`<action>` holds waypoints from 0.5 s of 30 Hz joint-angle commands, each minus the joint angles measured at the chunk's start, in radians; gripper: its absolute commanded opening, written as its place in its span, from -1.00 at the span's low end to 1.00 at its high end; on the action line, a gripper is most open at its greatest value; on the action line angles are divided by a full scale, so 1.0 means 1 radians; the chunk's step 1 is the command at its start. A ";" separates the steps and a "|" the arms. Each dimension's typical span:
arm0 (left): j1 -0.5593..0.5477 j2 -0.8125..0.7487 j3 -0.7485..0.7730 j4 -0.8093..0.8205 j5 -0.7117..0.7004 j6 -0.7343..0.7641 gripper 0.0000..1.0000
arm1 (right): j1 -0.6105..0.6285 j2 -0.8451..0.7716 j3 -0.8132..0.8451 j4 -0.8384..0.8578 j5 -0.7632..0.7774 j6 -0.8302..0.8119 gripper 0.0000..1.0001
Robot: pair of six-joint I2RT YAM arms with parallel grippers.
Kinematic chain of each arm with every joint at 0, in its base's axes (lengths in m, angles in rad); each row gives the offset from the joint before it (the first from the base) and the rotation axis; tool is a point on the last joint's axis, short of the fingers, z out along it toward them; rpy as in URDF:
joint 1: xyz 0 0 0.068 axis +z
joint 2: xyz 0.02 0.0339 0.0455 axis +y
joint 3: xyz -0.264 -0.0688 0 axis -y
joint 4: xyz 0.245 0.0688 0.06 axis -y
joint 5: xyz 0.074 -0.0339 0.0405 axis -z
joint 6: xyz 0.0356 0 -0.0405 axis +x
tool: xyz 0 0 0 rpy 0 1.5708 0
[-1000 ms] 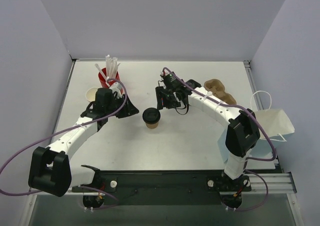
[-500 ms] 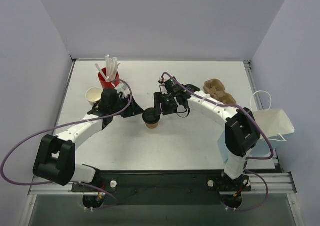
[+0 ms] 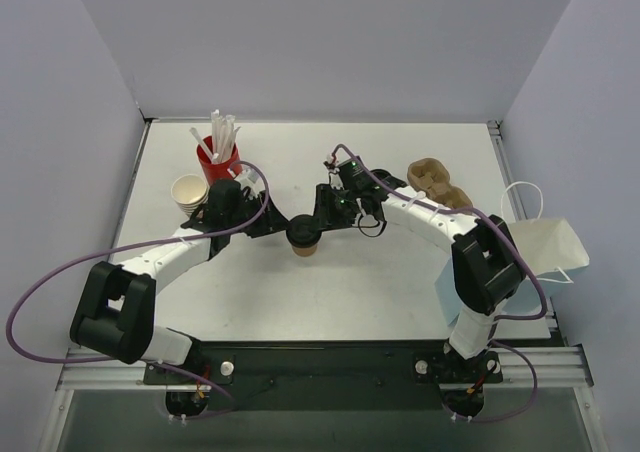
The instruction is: Pack the takeout coffee
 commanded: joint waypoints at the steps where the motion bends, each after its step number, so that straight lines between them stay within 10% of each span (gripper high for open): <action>1: -0.006 0.036 0.000 -0.029 -0.110 0.023 -0.01 | -0.026 -0.006 -0.049 -0.001 0.031 0.000 -0.31; 15: -0.031 0.044 -0.053 -0.107 -0.260 0.013 -0.01 | -0.035 0.058 -0.231 0.148 0.023 0.073 -0.40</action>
